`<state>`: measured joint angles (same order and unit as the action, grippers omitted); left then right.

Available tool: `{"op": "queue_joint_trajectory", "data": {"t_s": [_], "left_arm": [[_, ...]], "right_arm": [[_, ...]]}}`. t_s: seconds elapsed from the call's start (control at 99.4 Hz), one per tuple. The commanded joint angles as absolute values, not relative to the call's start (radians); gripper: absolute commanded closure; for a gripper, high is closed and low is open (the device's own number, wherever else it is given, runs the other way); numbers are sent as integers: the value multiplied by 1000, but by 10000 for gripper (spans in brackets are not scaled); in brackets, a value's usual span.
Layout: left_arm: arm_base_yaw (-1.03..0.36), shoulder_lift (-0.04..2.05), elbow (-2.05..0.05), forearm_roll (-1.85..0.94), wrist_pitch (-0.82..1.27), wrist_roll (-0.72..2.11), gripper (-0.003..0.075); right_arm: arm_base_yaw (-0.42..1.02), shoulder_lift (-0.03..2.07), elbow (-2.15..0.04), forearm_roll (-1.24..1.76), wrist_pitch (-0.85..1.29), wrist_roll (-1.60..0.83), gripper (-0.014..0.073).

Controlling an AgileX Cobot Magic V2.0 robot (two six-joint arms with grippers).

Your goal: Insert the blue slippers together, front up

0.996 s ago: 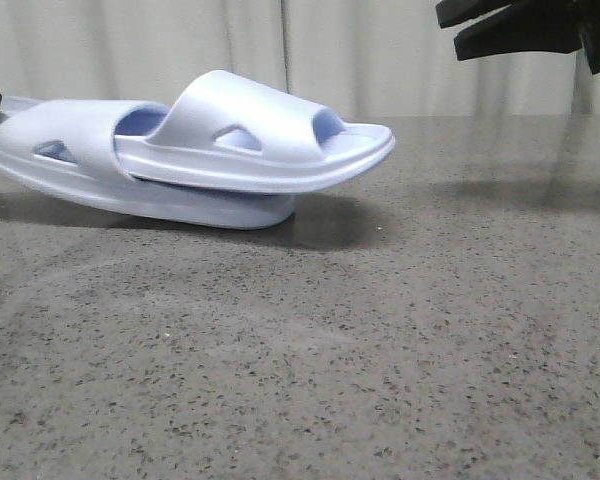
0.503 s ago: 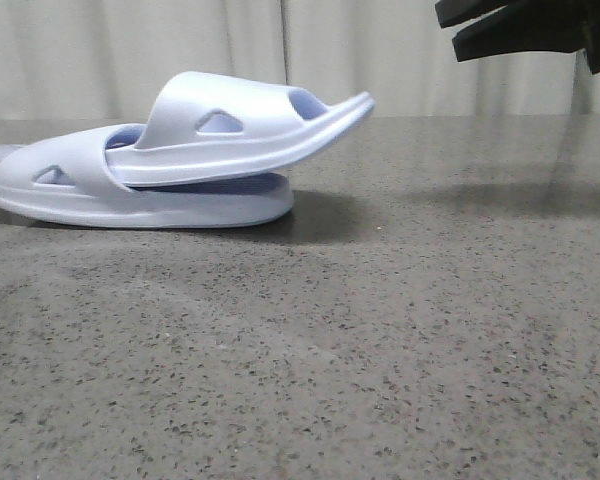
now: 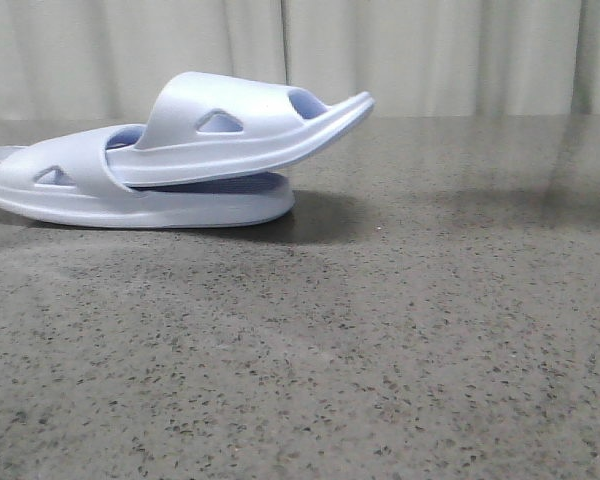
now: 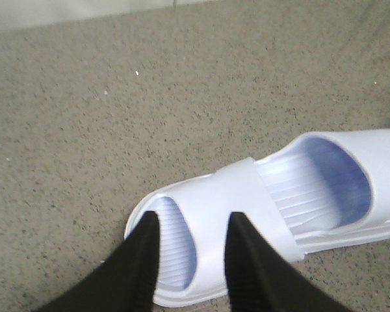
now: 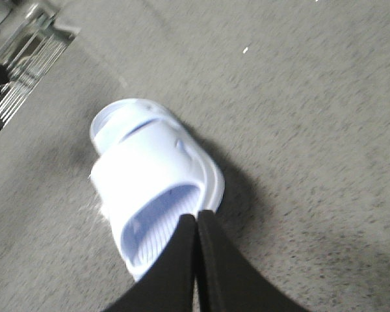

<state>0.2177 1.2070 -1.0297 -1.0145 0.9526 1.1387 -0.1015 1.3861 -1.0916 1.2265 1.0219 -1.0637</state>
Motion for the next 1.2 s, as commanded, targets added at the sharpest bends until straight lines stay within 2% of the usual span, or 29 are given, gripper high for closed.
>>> {"op": "queue_joint_trajectory", "data": {"t_s": [0.0, 0.111, 0.211, 0.372, 0.684, 0.825, 1.187], "left_arm": [[220, 1124, -1058, -1078, 905, 1150, 703], [213, 1042, -1039, -1101, 823, 1150, 705], [176, 961, -986, -1131, 662, 1154, 705], [38, 822, -835, -1131, 392, 1189, 705], [-222, 582, -441, -1193, 66, 1206, 705], [-274, 517, -356, -1236, 0, 1206, 705], [-283, 509, -351, -1270, 6, 1206, 705]], "right_arm": [[-110, 1300, -1076, 1296, 936, -1080, 679], [-105, 1218, -985, 1314, 799, -1080, 679], [-75, 1144, -888, 1377, 639, -1093, 679], [20, 1035, -763, 1412, 468, -1198, 679], [195, 831, -511, 1416, 132, -1238, 679], [204, 764, -424, 1416, 99, -1238, 679], [204, 757, -390, 1416, 121, -1238, 683]]}}
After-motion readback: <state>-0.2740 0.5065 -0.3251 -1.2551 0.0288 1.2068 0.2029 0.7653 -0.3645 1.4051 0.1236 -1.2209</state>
